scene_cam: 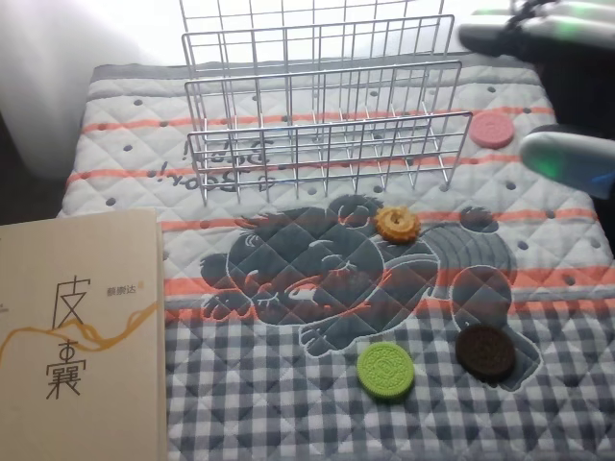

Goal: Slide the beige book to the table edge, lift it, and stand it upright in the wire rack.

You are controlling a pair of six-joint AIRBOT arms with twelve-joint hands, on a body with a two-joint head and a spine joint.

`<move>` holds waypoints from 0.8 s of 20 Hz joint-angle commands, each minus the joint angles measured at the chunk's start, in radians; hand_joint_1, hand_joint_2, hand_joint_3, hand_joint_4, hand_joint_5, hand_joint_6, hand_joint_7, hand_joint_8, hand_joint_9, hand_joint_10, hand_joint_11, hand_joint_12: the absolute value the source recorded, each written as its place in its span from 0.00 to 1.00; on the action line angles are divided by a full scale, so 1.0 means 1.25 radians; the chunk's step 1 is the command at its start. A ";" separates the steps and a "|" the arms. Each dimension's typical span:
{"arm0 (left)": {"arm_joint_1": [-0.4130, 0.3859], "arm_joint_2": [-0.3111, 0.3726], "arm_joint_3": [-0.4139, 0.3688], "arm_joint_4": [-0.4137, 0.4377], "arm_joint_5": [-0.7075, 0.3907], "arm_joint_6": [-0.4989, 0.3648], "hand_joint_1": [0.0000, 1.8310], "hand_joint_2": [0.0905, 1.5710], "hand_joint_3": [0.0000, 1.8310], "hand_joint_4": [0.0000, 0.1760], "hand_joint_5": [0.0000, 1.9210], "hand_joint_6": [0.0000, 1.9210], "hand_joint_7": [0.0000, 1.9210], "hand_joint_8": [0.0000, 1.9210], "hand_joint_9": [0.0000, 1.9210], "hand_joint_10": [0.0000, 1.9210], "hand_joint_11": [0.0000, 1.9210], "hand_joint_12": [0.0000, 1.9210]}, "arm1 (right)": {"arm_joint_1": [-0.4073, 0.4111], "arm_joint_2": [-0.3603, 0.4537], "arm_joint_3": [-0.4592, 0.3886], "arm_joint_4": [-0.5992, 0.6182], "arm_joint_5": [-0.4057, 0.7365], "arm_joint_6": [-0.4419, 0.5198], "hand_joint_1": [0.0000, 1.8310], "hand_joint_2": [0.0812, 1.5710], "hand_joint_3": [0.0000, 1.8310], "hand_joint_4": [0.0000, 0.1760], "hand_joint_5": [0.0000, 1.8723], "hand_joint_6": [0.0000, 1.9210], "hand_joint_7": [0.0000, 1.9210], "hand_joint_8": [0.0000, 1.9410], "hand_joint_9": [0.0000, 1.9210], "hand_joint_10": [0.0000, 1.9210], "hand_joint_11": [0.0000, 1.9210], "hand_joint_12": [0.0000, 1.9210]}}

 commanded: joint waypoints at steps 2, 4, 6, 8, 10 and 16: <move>-0.003 -0.006 0.017 -0.006 -0.045 -0.021 0.22 0.64 0.00 0.00 0.20 0.00 0.20 0.00 0.21 0.00 0.00 0.67 | -0.014 -0.001 -0.002 0.044 0.125 -0.002 0.13 0.82 0.00 0.00 0.23 0.00 0.21 0.00 0.17 0.00 0.01 0.36; -0.008 -0.010 0.028 0.024 -0.003 -0.027 0.22 0.64 0.00 0.00 0.18 0.00 0.15 0.00 0.15 0.00 0.00 0.52 | -0.020 -0.002 -0.002 0.051 0.126 -0.002 0.13 0.83 0.00 0.00 0.24 0.00 0.22 0.00 0.18 0.00 0.02 0.37; -0.010 -0.011 0.036 0.063 0.042 -0.033 0.26 0.65 0.00 0.00 0.16 0.00 0.14 0.00 0.10 0.00 0.00 0.47 | -0.024 -0.003 -0.001 0.053 0.126 -0.002 0.14 0.83 0.00 0.00 0.25 0.00 0.24 0.00 0.20 0.00 0.03 0.36; -0.010 -0.010 0.041 0.099 0.074 -0.043 0.25 0.63 0.00 0.00 0.16 0.00 0.10 0.00 0.06 0.00 0.00 0.29 | -0.028 -0.004 0.000 0.058 0.126 -0.002 0.12 0.82 0.00 0.00 0.26 0.00 0.25 0.00 0.21 0.01 0.05 0.37; -0.010 -0.010 0.043 0.132 0.097 -0.054 0.23 0.65 0.00 0.00 0.16 0.00 0.14 0.01 0.11 0.01 0.00 0.32 | -0.031 -0.006 0.001 0.063 0.126 -0.002 0.13 0.82 0.00 0.00 0.25 0.00 0.24 0.00 0.21 0.00 0.04 0.36; -0.010 -0.009 0.034 0.213 0.102 -0.096 0.19 0.66 0.00 0.00 0.17 0.00 0.19 0.00 0.19 0.01 0.00 0.59 | -0.044 -0.007 0.001 0.076 0.126 -0.002 0.12 0.82 0.00 0.00 0.24 0.00 0.22 0.00 0.18 0.00 0.02 0.32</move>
